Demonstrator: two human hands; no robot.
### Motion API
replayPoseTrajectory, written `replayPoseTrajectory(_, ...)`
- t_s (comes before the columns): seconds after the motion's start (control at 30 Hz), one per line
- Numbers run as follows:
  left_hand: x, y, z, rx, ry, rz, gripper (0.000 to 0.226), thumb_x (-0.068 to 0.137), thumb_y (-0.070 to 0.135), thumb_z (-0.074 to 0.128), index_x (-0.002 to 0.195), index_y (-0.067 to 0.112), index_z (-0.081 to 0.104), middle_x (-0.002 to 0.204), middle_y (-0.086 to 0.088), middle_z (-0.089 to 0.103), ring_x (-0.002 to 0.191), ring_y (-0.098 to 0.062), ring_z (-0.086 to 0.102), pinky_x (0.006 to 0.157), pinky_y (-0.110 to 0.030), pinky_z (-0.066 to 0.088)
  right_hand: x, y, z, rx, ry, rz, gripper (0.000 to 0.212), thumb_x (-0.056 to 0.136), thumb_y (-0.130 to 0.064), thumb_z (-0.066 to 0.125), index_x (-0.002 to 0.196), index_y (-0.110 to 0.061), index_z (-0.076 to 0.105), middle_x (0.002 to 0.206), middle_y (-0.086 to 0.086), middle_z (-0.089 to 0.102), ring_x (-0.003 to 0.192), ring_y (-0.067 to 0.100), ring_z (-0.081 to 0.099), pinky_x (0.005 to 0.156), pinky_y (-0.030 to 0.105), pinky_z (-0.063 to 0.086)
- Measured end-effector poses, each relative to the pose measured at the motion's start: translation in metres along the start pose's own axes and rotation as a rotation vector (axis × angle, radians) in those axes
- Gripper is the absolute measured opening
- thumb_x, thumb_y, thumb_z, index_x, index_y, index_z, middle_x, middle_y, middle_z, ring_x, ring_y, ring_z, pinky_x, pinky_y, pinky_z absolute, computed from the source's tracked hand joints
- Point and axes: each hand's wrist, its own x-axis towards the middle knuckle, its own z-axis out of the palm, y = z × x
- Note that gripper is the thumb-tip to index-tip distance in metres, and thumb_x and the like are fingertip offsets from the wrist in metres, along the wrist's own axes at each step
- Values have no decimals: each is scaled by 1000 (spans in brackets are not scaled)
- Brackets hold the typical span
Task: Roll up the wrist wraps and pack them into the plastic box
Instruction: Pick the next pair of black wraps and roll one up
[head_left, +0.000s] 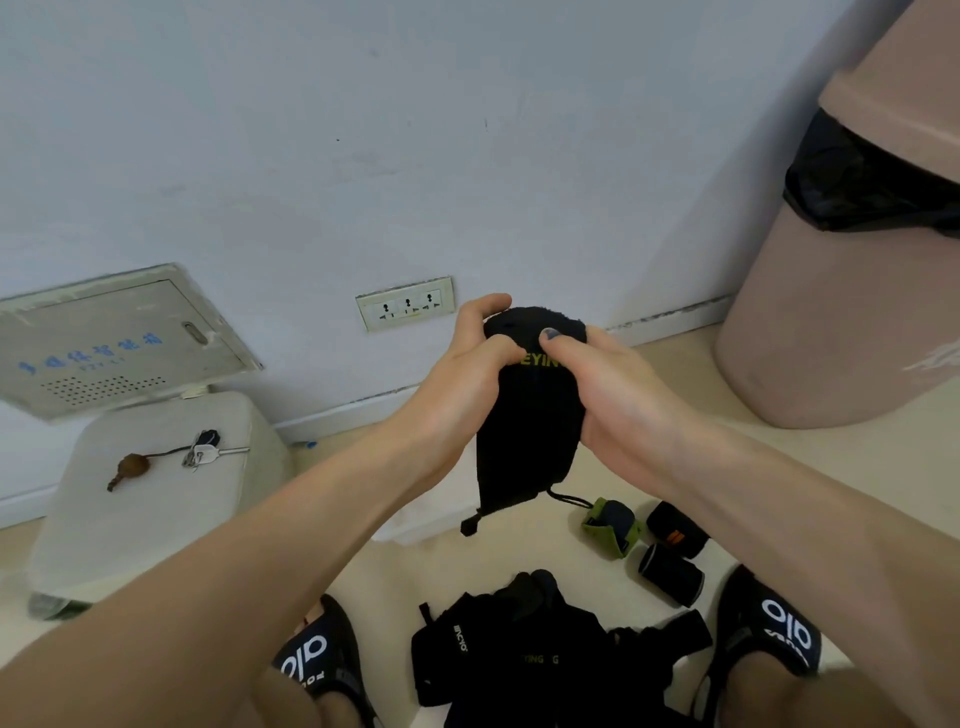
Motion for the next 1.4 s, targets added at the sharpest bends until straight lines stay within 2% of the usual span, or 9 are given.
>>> replayPoseTrajectory(0.17,4,-5,-3,45,-7,-7,79,74,29,58,148,38,32,123,7,63,107,-11,67,90,-30,50,3,-7,-2,116,19,-20,26,109,-21,50,126,-11,67,112,11,78,101,25,77,83,37,64)
replayPoseTrajectory(0.37,3,-8,-7,110,14,-12,46,80,34,60,125,23,59,115,-1,73,106,-17,72,95,-39,56,10,-15,-6,125,-13,-16,32,109,-27,50,124,-7,70,112,11,78,102,24,77,91,40,60)
replayPoseTrajectory(0.5,5,-5,-11,-39,18,-14,34,97,21,59,129,10,62,121,-15,73,114,-32,70,105,-52,53,6,-12,-4,-108,-3,-52,27,101,-26,61,122,-11,68,104,4,77,88,12,75,81,33,58)
replayPoseTrajectory(0.63,9,1,-16,-171,48,-72,32,107,20,48,125,3,68,120,-20,73,114,-34,70,94,-39,58,3,-2,-2,-370,-25,-84,19,101,-25,62,118,-17,67,107,4,77,98,18,75,92,40,59)
replayPoseTrajectory(0.73,10,1,-21,-102,12,-101,38,104,33,45,116,10,73,108,-12,77,96,-23,74,78,-33,59,5,-3,-2,-291,-11,-122,19,103,-21,61,117,-13,71,105,7,79,99,22,76,91,40,60)
replayPoseTrajectory(0.97,3,-7,-13,121,-166,-65,44,71,27,54,112,18,67,90,9,74,85,-8,69,83,-30,51,16,-20,-14,63,74,-100,27,102,-20,63,115,3,71,98,14,76,95,28,76,79,38,62)
replayPoseTrajectory(1.13,4,-9,-12,21,-48,-65,41,83,22,56,122,14,62,117,-5,73,113,-21,69,101,-40,53,12,-21,-13,107,-14,-43,34,107,-29,52,123,-4,70,110,11,78,101,22,77,85,36,61)
replayPoseTrajectory(1.23,4,-2,-12,-242,25,-81,24,101,11,49,118,4,63,114,-16,73,106,-28,72,96,-42,58,7,-4,-3,-110,-25,-1,37,107,-41,48,128,-17,67,115,5,78,103,19,76,87,35,60)
replayPoseTrajectory(1.4,7,-4,-8,-217,96,-171,36,101,28,50,126,5,64,119,-20,73,108,-35,72,89,-41,58,8,8,9,-270,96,23,36,101,-53,47,119,-27,62,115,-1,73,107,18,71,101,44,54)
